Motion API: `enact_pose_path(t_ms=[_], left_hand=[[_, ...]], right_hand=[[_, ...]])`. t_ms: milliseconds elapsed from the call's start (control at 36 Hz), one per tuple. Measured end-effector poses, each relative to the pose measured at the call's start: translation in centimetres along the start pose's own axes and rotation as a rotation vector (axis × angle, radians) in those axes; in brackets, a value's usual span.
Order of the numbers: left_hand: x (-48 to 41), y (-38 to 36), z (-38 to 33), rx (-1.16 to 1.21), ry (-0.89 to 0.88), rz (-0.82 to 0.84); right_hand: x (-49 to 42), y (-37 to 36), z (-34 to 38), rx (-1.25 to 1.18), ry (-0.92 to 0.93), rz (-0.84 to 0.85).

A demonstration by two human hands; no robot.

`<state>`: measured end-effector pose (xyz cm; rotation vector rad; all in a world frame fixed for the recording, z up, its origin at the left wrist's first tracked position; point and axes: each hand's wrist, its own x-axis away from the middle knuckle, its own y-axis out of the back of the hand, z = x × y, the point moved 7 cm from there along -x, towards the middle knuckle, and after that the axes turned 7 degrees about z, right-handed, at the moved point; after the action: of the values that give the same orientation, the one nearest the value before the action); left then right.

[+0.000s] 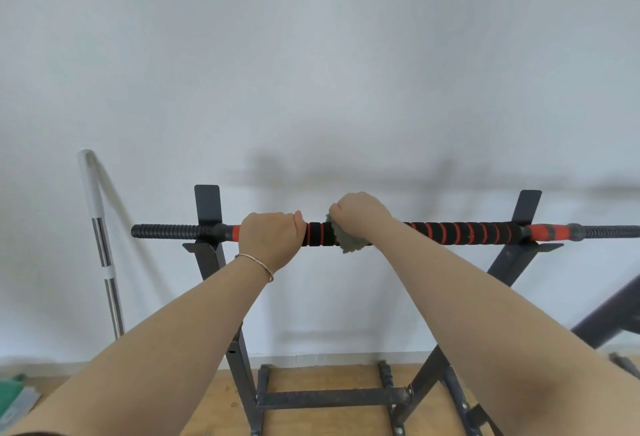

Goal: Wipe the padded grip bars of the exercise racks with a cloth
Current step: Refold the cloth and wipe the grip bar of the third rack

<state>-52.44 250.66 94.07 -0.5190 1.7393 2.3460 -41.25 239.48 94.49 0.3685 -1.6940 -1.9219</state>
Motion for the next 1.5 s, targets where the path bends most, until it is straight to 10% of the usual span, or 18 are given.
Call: enact_pose_path(t_ms=[111, 417, 861, 1500], left_hand=[[0.4, 0.4, 0.0, 0.029, -0.015, -0.066], [-0.1, 1.6, -0.2, 0.114, 0.010, -0.094], [-0.1, 5.6, -6.5, 1.199, 0.141, 0.108], [8.1, 9.7, 0.2, 1.374, 0.507, -0.162]], right_hand=[[-0.7, 0.8, -1.1, -0.293, -0.077, 0.069], [5.4, 4.2, -4.8, -0.868, -0.067, -0.448], [8.9, 2.6, -4.4, -1.417, 0.016, -0.245], [13.9, 0.7, -1.9, -1.653, 0.295, 0.015]])
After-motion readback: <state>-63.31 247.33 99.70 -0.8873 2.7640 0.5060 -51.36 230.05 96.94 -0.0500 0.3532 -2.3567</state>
